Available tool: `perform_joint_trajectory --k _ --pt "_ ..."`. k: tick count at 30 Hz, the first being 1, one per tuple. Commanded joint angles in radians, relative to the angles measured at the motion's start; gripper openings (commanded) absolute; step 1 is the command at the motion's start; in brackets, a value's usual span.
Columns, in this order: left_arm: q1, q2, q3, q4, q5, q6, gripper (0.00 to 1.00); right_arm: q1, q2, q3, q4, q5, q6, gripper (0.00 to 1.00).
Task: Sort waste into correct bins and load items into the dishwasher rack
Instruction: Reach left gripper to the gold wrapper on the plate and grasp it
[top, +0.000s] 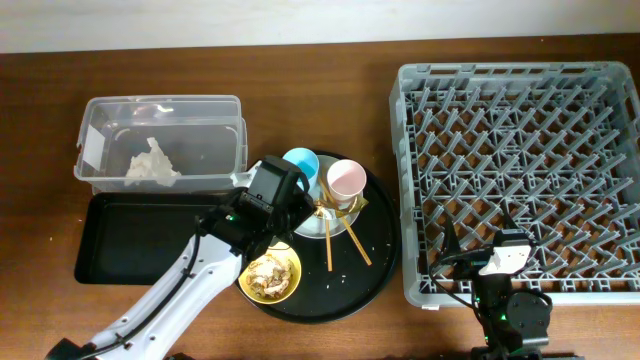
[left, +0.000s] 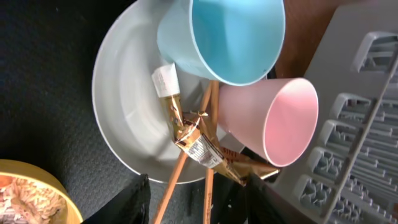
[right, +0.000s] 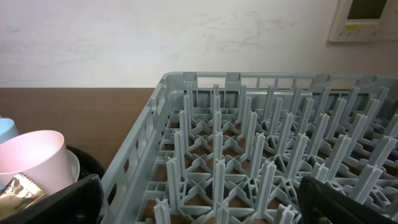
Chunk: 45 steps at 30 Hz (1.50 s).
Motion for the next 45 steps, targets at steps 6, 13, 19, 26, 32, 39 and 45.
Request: perform_joint_trajectory --k 6,13,19,26,32,39,45 --pt "-0.002 0.168 -0.008 0.111 0.059 -0.064 0.5 -0.006 -0.006 -0.007 -0.004 0.005 -0.003 0.98" --pt "-0.002 0.294 -0.008 0.169 0.058 -0.063 0.5 -0.006 -0.006 -0.007 -0.004 0.005 -0.003 0.98" --pt "-0.002 0.303 -0.008 0.218 0.05 -0.063 0.5 -0.006 -0.006 -0.007 -0.004 0.005 -0.003 0.99" --pt "-0.002 0.319 -0.008 0.252 0.055 -0.064 0.64 -0.006 -0.006 -0.007 -0.004 0.005 -0.003 0.98" --pt "-0.002 0.362 -0.008 0.306 0.09 -0.064 0.52 -0.006 -0.006 -0.007 -0.004 0.005 -0.003 0.98" --pt "0.001 0.338 -0.008 0.309 0.093 -0.063 0.37 -0.006 -0.006 -0.007 -0.004 0.005 -0.003 0.98" --pt "0.005 0.336 -0.008 0.274 0.112 -0.063 0.24 -0.006 -0.006 -0.007 -0.004 0.005 -0.003 0.98"
